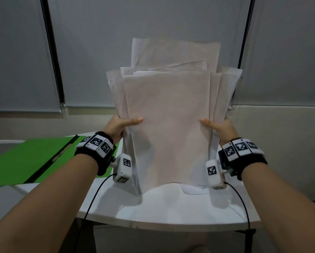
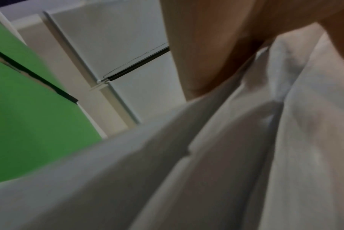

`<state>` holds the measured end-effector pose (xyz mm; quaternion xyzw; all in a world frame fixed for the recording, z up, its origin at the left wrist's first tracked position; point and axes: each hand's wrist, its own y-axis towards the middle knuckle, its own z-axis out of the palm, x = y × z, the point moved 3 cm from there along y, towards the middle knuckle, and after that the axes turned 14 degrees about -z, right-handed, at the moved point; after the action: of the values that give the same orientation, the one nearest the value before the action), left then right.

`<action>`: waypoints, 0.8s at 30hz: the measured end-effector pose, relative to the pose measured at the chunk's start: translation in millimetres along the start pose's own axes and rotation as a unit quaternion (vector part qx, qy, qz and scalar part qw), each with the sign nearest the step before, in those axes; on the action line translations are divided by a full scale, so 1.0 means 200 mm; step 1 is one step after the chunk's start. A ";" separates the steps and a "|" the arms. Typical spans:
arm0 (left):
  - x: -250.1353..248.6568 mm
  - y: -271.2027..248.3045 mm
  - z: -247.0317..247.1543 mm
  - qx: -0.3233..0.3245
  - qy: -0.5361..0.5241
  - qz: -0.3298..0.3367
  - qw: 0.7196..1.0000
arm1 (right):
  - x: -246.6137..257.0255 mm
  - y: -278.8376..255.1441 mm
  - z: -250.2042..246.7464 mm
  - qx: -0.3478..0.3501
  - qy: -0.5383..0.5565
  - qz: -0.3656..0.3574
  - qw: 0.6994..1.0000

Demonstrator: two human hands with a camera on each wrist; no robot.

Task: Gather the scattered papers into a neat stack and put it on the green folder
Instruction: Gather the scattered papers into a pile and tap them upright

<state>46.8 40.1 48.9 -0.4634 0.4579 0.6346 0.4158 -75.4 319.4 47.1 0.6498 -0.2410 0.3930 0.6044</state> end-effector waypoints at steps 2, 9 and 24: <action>-0.02 0.02 0.02 -0.001 -0.002 -0.003 1.000 | 0.05 0.00 0.03 0.015 -0.012 0.014 1.000; -0.12 0.05 0.11 -0.095 -0.031 0.055 0.993 | 0.18 0.04 0.09 -0.057 -0.017 -0.073 0.996; -0.21 0.06 0.11 -0.080 -0.005 0.058 0.995 | 0.41 0.14 0.14 0.002 0.068 -0.081 0.994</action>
<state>40.6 54.4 94.5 -0.4645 0.4294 0.6947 0.3424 -44.2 301.9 131.5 0.6401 -0.1453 0.3867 0.6477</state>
